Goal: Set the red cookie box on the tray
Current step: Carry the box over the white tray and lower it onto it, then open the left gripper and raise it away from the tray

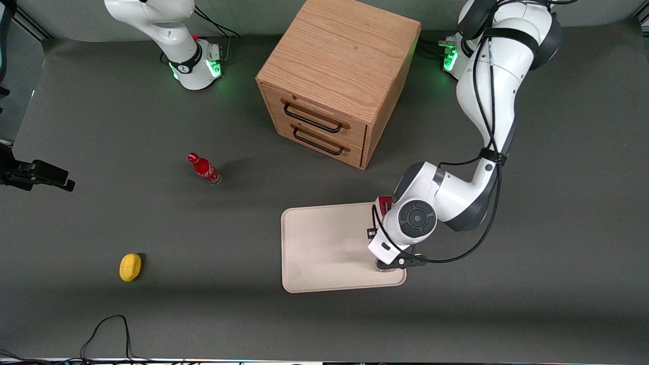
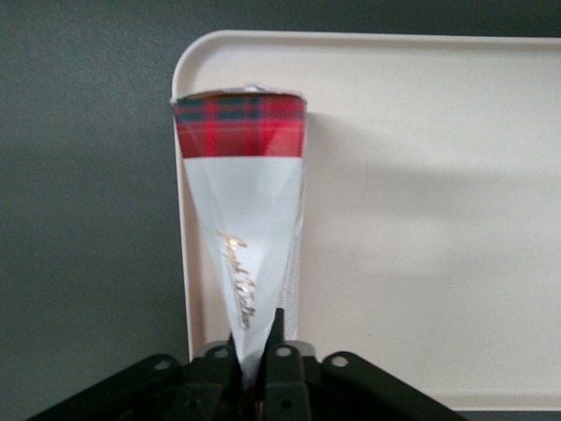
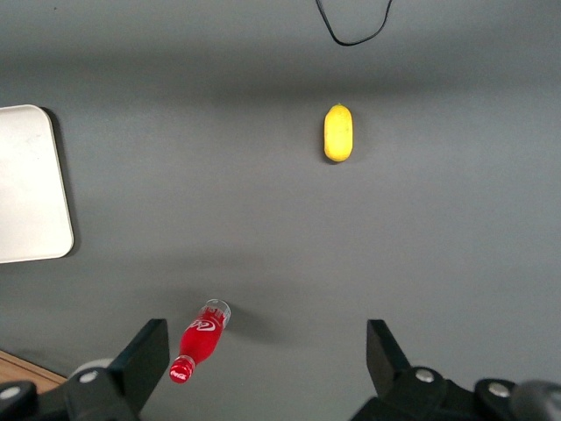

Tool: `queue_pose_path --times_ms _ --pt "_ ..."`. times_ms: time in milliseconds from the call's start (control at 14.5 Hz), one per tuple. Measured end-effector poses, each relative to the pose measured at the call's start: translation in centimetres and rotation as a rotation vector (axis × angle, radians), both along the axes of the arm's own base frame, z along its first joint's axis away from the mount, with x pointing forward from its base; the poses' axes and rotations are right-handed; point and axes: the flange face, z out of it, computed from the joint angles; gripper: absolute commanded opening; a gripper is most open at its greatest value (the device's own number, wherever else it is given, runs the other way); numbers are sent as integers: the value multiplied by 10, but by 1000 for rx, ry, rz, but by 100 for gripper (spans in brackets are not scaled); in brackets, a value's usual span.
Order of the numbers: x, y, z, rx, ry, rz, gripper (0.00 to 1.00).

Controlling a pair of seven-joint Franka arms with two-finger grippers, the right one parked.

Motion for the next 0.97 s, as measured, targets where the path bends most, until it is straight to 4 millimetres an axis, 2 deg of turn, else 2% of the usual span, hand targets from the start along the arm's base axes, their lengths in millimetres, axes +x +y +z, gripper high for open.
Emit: queue_pose_path --times_ms 207,345,483,690,828,966 --pt "5 4 11 29 -42 -15 100" --pt "8 12 39 41 -60 -6 100" --pt "7 35 93 86 -56 19 100" --pt "-9 87 193 122 -59 84 100" --pt "-28 120 233 132 -49 124 100" --pt "-48 157 257 129 -29 119 100"
